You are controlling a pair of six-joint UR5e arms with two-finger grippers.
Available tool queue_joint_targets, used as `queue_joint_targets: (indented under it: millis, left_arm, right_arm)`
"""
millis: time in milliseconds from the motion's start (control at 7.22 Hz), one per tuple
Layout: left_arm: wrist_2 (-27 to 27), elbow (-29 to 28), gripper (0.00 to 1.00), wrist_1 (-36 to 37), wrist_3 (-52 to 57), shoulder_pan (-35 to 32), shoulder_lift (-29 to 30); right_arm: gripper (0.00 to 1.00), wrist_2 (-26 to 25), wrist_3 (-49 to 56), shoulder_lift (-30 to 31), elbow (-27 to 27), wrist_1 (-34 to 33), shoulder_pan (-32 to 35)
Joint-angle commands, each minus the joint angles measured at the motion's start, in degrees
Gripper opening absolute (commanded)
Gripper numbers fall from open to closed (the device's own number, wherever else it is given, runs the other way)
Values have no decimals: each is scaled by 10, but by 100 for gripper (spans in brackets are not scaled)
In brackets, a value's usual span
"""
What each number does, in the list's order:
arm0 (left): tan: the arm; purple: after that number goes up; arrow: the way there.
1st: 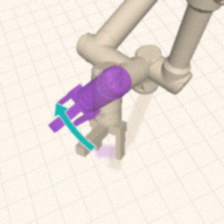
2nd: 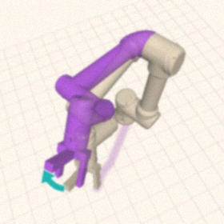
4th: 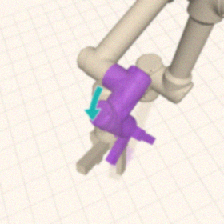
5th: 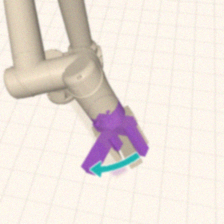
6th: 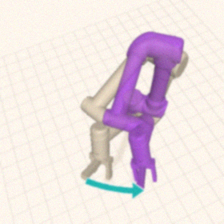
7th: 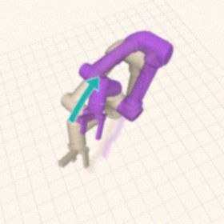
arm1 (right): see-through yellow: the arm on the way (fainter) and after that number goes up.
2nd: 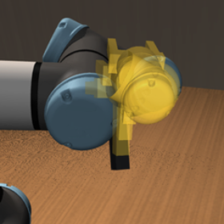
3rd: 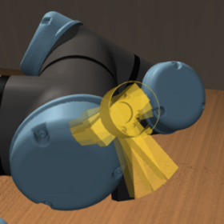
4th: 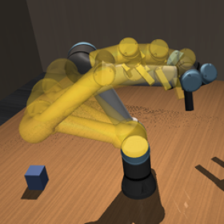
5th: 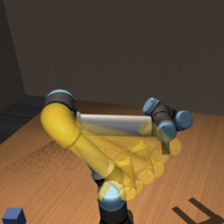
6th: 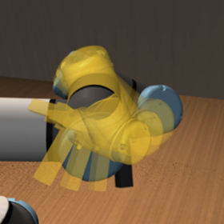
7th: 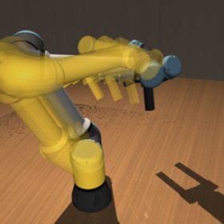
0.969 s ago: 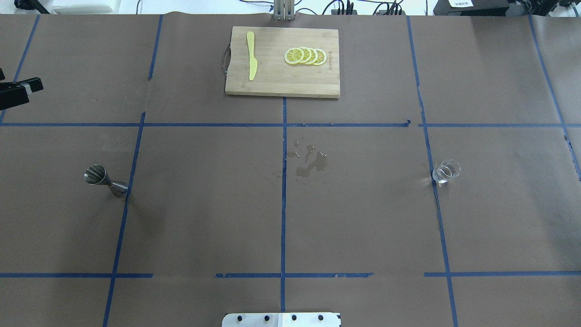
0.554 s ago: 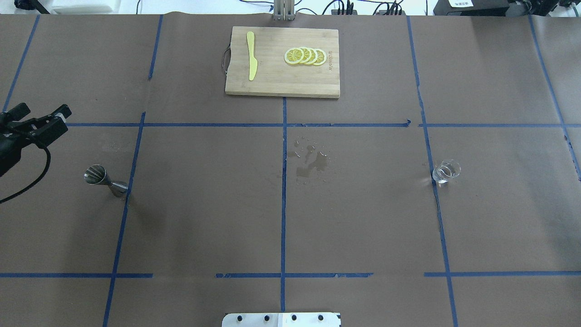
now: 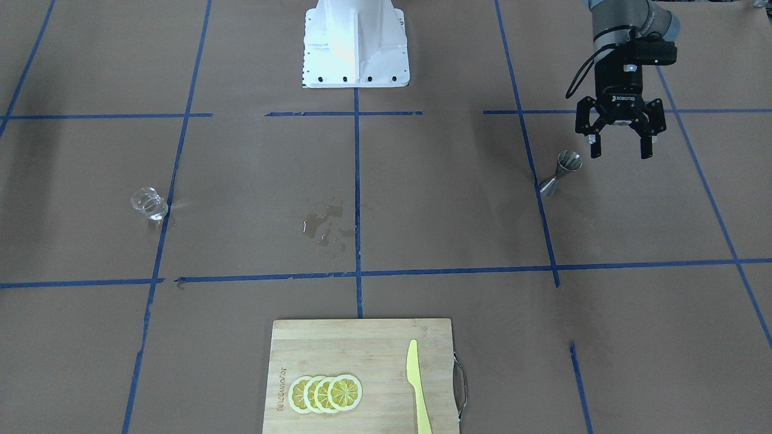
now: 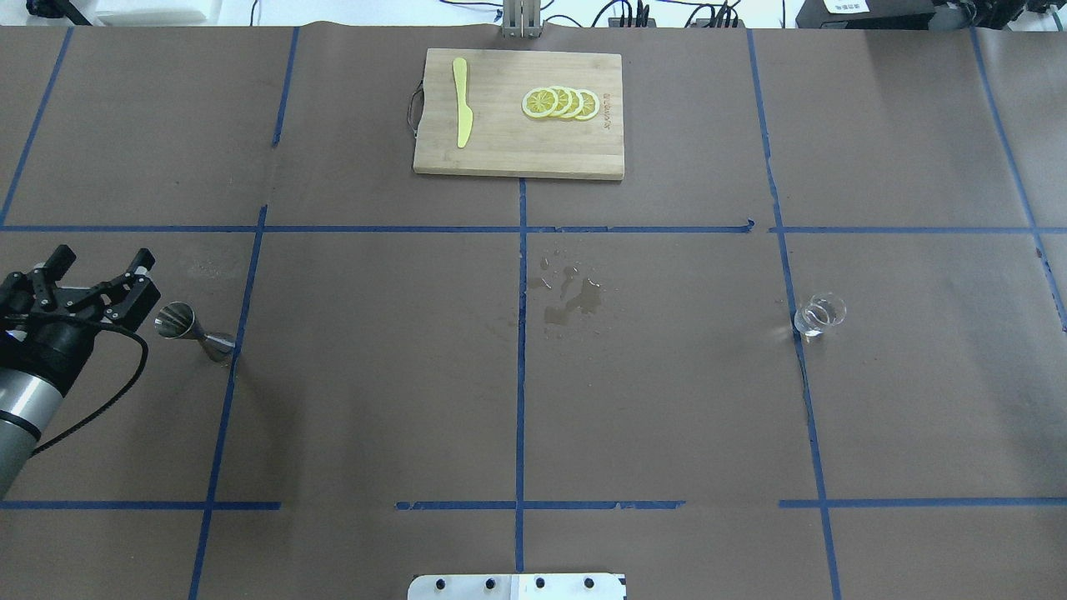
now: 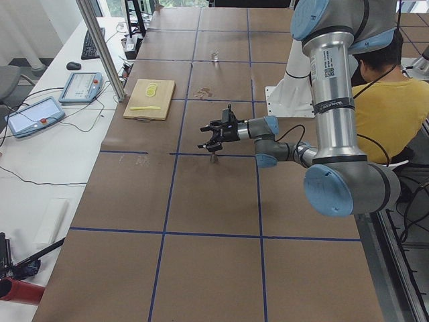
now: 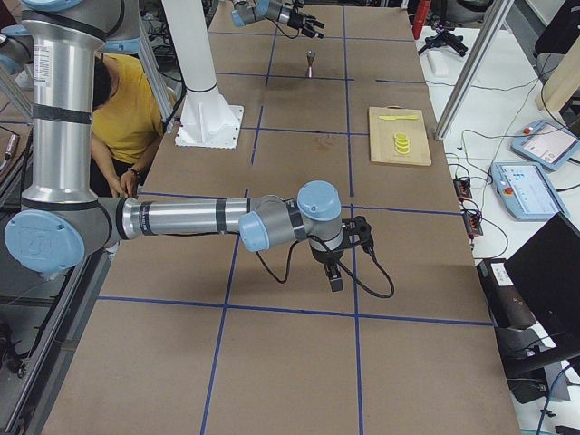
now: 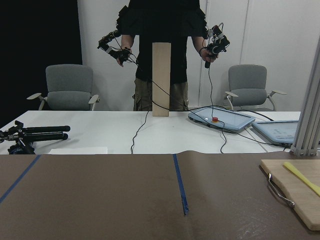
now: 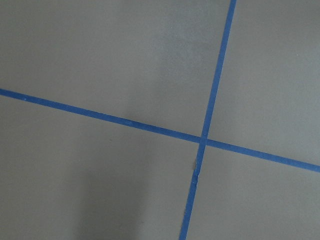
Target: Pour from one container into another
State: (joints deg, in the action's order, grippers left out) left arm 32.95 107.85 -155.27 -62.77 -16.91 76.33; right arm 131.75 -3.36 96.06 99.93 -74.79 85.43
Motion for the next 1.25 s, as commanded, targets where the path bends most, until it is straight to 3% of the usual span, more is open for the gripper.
queue_joint_targets:
  millis: [0, 277, 1107]
  left_arm:
    - [-45, -57, 100, -24, -1, 46, 49]
    - [-58, -93, 100, -26, -2, 47, 76]
    - [-68, -132, 100, -31, -54, 79, 76]
  right_arm:
    - [100, 0, 0, 0, -1, 0, 0]
    - [100, 0, 0, 0, 0, 0, 0]
    - [100, 0, 0, 0, 0, 0, 0]
